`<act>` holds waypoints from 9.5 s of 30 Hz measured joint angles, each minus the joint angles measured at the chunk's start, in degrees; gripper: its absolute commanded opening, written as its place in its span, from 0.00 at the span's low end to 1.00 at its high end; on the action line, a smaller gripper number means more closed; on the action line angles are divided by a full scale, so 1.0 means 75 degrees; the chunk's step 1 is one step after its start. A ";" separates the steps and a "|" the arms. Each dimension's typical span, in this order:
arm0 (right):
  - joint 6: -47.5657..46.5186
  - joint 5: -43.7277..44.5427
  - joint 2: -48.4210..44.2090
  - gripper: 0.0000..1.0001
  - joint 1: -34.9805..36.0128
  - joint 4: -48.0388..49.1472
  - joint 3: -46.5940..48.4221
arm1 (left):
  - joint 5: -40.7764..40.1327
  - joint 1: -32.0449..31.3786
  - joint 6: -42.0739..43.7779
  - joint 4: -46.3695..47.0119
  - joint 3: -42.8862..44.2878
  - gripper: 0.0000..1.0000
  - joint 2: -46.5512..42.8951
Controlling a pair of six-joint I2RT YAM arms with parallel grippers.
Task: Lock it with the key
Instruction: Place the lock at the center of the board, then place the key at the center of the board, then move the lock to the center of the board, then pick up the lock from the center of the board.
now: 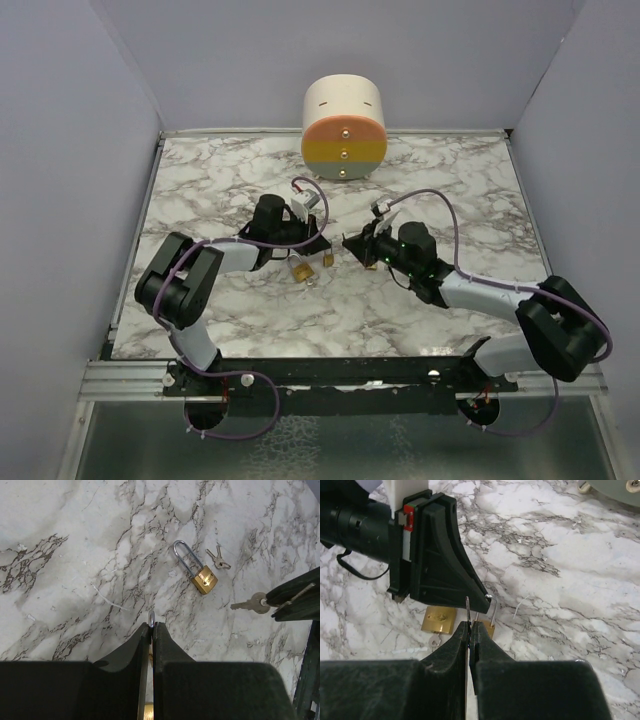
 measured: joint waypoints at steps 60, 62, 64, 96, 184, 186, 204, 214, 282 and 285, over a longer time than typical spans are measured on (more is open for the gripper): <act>0.0691 0.0280 0.3048 0.06 0.0096 -0.0067 0.1349 | -0.0586 0.0376 -0.0131 0.0122 0.0440 0.44 0.0402; 0.0691 0.0315 0.3048 0.10 0.0099 -0.0067 0.1349 | -0.0609 0.0379 -0.0125 0.0108 0.0425 0.44 0.0323; 0.0679 0.0370 0.3048 0.14 0.0099 -0.0082 0.1349 | -0.0627 0.0379 -0.0108 0.0105 0.0417 0.45 0.0268; -0.0621 0.0938 0.2197 0.52 0.1612 -0.0624 0.1524 | -0.2314 0.0752 0.0388 -0.1460 -0.0405 0.49 -0.2410; -0.0414 0.0338 0.4409 0.30 0.1897 -0.0813 0.3037 | -0.3547 0.1664 -0.0560 -0.1373 -0.1451 0.49 -0.3934; -0.0373 0.0341 0.4409 0.32 0.1897 -0.0793 0.3022 | -0.3550 0.1664 -0.0560 -0.1376 -0.1451 0.49 -0.3934; -0.0265 -0.0055 0.4610 0.36 0.1897 -0.0874 0.3267 | -0.3550 0.1664 -0.0560 -0.1376 -0.1451 0.49 -0.3934; -0.0402 0.0029 0.5170 0.35 0.1906 -0.1542 0.4366 | -0.3552 0.1664 -0.0562 -0.1381 -0.1451 0.49 -0.3993; -0.1387 0.0396 0.6073 0.17 0.1915 -0.2442 0.5802 | -0.5683 0.1673 -0.0778 -0.2008 -0.1684 0.51 -0.5732; -0.1448 0.0405 0.6073 0.01 0.1926 -0.2407 0.5776 | -0.5686 0.1673 -0.0793 -0.2005 -0.1684 0.52 -0.5732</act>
